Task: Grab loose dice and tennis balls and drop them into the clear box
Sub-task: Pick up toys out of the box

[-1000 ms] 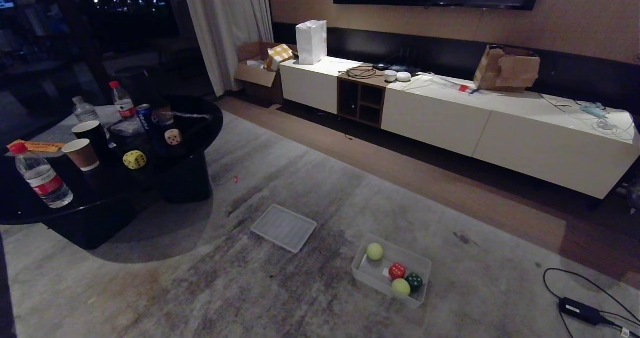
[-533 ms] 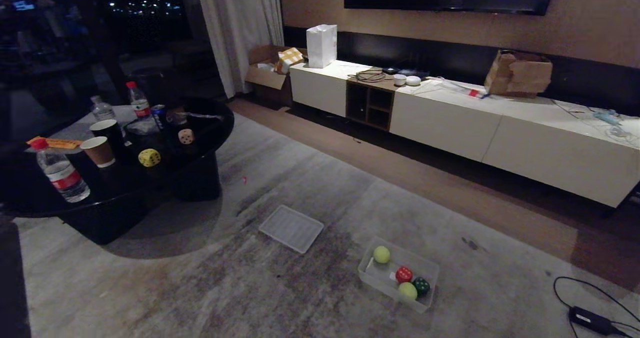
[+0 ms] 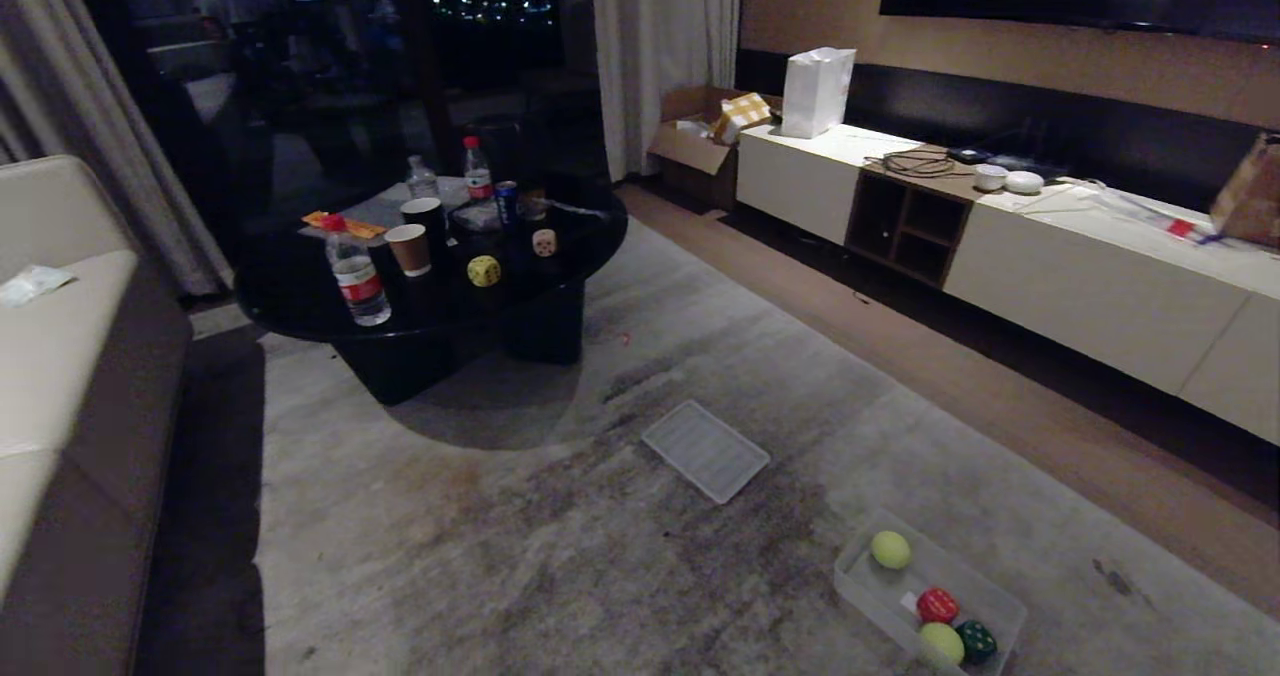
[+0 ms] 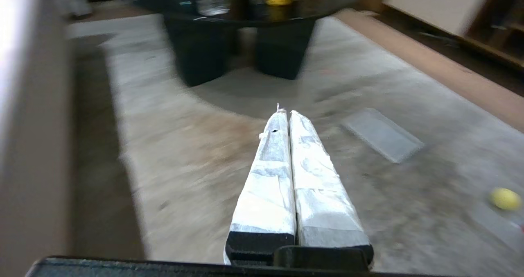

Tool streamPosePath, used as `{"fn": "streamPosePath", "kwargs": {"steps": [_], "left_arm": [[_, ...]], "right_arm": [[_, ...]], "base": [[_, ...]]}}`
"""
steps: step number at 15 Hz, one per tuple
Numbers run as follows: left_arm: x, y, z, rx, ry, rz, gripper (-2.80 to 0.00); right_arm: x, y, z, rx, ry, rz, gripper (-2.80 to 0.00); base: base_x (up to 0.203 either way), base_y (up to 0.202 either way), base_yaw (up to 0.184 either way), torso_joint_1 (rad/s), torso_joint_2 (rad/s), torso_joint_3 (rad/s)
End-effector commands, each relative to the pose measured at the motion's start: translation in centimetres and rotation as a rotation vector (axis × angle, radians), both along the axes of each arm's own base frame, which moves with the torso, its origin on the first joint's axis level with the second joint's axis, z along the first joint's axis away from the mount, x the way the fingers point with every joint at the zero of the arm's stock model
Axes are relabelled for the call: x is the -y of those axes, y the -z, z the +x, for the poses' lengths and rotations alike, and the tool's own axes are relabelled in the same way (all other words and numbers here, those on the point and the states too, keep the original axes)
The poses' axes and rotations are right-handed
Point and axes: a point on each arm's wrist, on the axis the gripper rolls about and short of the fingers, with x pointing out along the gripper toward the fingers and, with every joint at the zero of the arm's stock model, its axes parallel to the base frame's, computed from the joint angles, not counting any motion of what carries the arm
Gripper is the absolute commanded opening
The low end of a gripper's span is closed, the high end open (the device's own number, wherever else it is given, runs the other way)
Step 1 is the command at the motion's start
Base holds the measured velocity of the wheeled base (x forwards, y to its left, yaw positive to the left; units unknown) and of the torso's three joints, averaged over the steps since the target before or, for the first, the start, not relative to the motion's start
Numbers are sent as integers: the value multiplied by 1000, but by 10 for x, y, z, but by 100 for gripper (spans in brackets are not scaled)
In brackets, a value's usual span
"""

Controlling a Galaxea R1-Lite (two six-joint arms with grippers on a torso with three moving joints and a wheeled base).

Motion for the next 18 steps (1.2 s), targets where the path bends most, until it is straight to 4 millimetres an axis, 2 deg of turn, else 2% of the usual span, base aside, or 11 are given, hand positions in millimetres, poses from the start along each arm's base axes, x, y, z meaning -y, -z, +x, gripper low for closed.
{"fn": "streamPosePath", "kwargs": {"steps": [1, 9, 13, 18], "left_arm": [[0, 0, 0, -3, -1, -1, -280], [0, 0, 0, -2, -2, -3, -280], [0, 0, 0, -1, -5, -14, -280], [0, 0, 0, -1, -5, -16, -280]], "right_arm": [[0, 0, 0, -2, -1, 0, -280], [0, 0, 0, -2, -2, 1, -280], [0, 0, 0, -2, -2, 1, -280], [0, 0, 0, -2, -2, 1, -280]], "base": [[0, -10, 166, 2, 1, 1], [0, -7, 142, 3, 3, 3], [0, 0, 0, 0, 0, 0], [170, 1, 2, 3, 1, 4]]}}
